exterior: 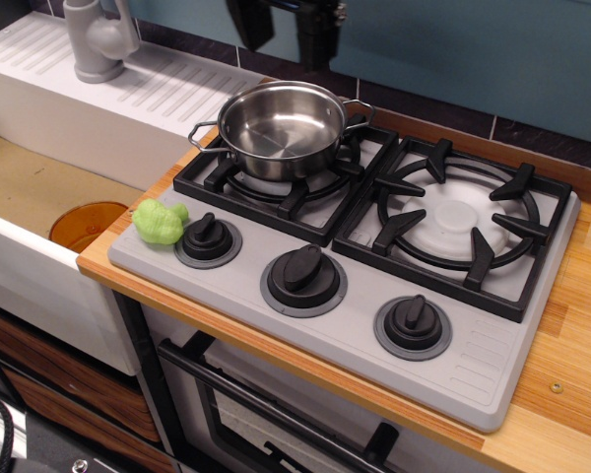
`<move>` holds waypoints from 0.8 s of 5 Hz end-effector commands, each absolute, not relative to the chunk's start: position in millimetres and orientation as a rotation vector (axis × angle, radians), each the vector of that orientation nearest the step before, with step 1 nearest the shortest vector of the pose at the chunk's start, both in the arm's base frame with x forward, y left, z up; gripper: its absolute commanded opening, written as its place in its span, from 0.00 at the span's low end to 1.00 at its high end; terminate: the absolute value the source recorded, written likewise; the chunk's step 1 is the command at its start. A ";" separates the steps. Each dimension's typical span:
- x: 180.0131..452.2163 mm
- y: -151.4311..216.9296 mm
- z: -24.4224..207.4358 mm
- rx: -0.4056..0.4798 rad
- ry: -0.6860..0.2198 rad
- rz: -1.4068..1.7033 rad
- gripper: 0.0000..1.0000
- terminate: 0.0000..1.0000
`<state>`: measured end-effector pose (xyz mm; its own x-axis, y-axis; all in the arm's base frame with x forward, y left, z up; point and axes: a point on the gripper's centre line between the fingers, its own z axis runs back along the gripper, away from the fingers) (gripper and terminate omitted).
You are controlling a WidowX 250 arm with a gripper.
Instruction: Put pot or pan on stove and put cauliflower in pot or pan
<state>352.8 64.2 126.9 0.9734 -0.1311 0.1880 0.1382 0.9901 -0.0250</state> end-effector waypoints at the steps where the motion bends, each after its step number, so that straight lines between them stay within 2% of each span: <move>1: 358.9 67.3 161.4 -0.008 -0.286 -0.131 1.00 0.00; 3: 328.6 73.1 164.2 0.151 -0.332 -0.124 1.00 0.00; 4: 314.0 78.0 163.4 0.194 -0.360 -0.123 1.00 0.00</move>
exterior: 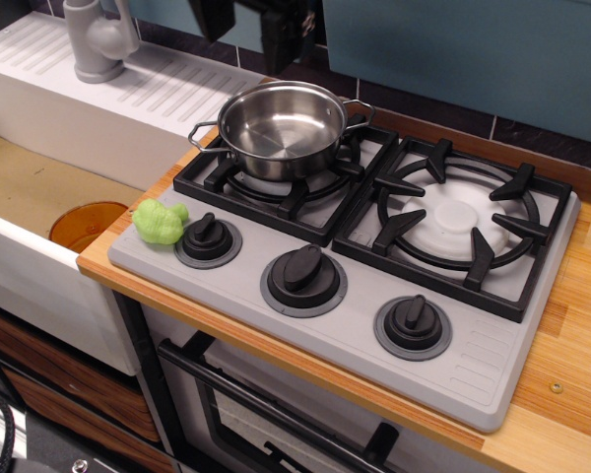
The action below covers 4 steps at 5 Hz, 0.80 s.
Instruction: Put pot or pan on stove and put cauliflower in pot or pan
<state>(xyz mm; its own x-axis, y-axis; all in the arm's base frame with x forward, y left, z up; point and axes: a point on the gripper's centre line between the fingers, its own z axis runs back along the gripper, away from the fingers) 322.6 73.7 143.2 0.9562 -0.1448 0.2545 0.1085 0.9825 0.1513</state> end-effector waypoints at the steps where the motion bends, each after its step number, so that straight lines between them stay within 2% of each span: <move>1: 304.2 84.6 157.1 0.217 -0.387 -0.123 1.00 0.00; 4: 288.6 108.8 121.5 0.233 -0.437 -0.122 1.00 0.00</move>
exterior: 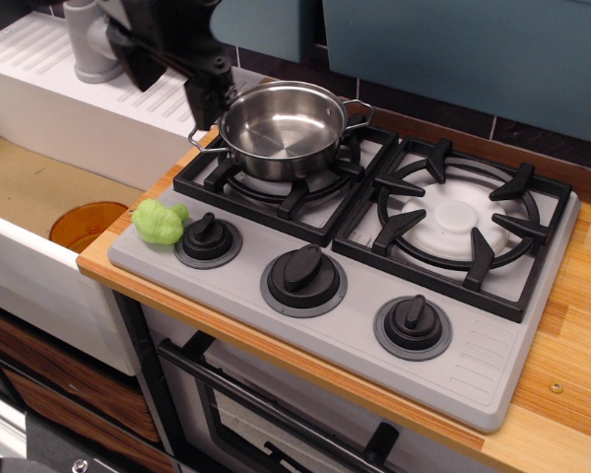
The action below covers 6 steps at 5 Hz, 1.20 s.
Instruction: Put pot or pan on stove and put cauliflower in pot or pan
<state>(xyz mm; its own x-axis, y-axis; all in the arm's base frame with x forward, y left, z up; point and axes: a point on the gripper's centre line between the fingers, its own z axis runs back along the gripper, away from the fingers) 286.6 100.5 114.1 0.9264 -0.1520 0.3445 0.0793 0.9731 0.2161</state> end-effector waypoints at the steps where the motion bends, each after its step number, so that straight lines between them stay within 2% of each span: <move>1: 286.4 117.9 115.2 0.236 -0.451 -0.132 1.00 0.00; 4: 278.8 128.2 91.4 0.207 -0.464 -0.106 1.00 0.00; 6: 268.3 118.4 71.7 0.175 -0.428 -0.054 1.00 0.00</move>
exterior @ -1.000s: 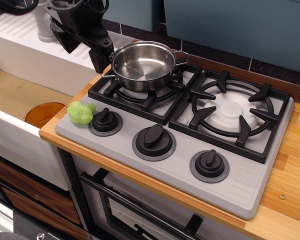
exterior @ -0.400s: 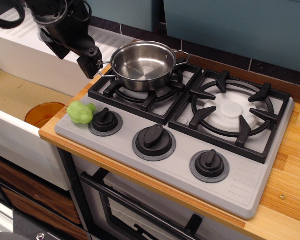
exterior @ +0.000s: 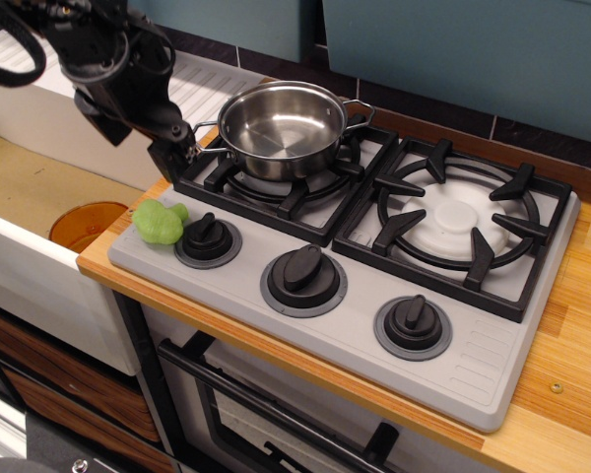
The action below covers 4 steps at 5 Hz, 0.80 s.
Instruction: Put pot or pan on stove and put cauliflower in pot or pan
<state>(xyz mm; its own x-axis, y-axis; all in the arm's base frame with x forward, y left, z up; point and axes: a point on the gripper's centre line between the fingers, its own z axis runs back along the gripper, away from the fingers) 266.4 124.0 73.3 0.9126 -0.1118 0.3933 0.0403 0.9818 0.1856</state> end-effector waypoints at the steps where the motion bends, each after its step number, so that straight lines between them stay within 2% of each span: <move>1: 263.4 112.8 61.0 0.166 -0.428 -0.037 1.00 0.00; 4: 250.2 106.5 35.0 0.118 -0.462 -0.015 1.00 0.00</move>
